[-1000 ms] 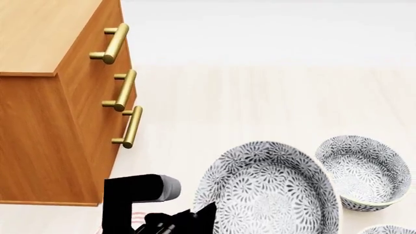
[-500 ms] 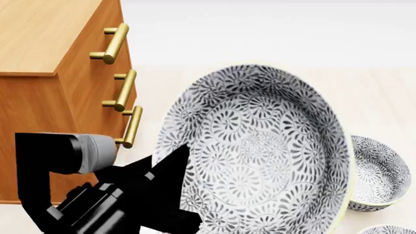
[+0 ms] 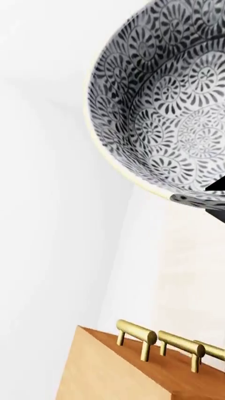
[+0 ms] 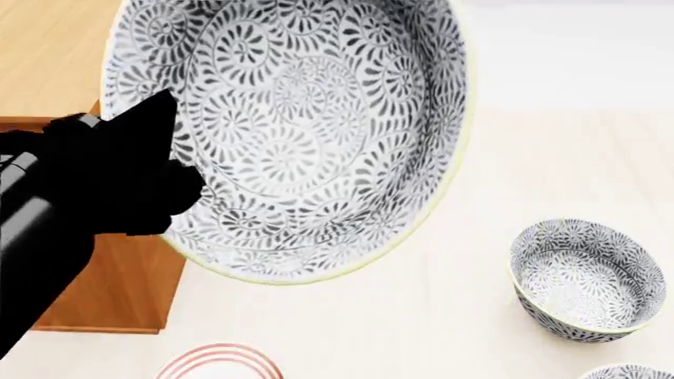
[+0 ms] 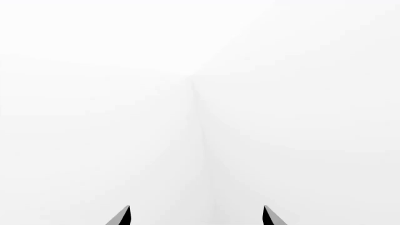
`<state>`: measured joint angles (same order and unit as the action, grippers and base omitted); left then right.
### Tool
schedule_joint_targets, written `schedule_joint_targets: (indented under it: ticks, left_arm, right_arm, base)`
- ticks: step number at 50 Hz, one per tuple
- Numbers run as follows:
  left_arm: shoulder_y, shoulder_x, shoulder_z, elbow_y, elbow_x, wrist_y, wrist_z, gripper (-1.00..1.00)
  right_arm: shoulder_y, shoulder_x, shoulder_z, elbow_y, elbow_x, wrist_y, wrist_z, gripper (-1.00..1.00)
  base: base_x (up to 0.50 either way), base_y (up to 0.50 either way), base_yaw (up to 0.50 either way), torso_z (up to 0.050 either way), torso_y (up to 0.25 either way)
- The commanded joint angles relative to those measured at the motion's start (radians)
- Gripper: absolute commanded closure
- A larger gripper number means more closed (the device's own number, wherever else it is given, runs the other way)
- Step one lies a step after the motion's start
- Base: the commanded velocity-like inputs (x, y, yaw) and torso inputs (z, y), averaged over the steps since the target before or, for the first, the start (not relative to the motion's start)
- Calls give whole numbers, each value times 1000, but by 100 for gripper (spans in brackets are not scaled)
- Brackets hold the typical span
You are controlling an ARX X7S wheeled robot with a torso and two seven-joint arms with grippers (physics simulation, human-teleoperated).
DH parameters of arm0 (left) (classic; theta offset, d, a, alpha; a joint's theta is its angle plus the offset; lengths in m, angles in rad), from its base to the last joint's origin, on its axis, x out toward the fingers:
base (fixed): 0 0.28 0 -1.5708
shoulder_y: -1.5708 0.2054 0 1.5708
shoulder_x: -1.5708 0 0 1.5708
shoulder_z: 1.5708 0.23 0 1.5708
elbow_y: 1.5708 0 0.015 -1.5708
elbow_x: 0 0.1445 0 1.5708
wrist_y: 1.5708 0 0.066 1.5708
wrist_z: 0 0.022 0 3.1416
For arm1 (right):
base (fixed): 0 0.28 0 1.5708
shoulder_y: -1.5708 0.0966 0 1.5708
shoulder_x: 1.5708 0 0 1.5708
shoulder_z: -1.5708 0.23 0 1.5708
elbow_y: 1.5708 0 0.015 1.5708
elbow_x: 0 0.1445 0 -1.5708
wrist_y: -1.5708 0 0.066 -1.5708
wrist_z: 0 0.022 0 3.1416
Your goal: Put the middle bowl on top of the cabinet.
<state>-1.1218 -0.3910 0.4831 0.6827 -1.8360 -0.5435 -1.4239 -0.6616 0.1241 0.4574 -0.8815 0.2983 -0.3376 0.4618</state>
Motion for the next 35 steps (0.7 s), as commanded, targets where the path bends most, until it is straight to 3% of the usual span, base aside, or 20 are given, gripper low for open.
schedule_joint_targets:
  ticks: [1, 13, 20, 21, 24, 30, 35]
  left_arm:
    - [-181, -6, -50, -164, -125, 21, -81, 100]
    - [-343, -17, -28, -481, -159, 4, -44, 100]
    - [-444, 2, 13, -712, -195, -5, -83, 100]
    - [-486, 16, 32, -823, -181, -5, -87, 100]
    - [-535, 22, 59, -922, -158, -3, -104, 100]
    - [-634, 27, 128, -1078, -114, 12, -141, 100]
    - [-703, 24, 187, -1192, -62, -17, -105, 100]
  right_arm:
    - [26, -17, -4, 8, -48, 20, -4, -100]
    - [40, -5, -22, -3, -65, 47, 17, -100]
    - [44, 1, -32, -9, -72, 55, 24, -100]
    - [47, 3, -35, -13, -74, 62, 27, -100]
    - [42, 5, -30, -5, -68, 50, 26, -100]
    - [42, 10, -38, -9, -73, 57, 31, -100]
    - [29, 11, -28, -8, -59, 40, 33, -100]
  base:
    - [0, 0, 0, 0, 0]
    - [0, 0, 0, 0, 0]
    - [0, 0, 0, 0, 0]
    - [0, 0, 0, 0, 0]
    - [0, 0, 0, 0, 0]
    - [0, 0, 0, 0, 0]
    - [0, 0, 0, 0, 0]
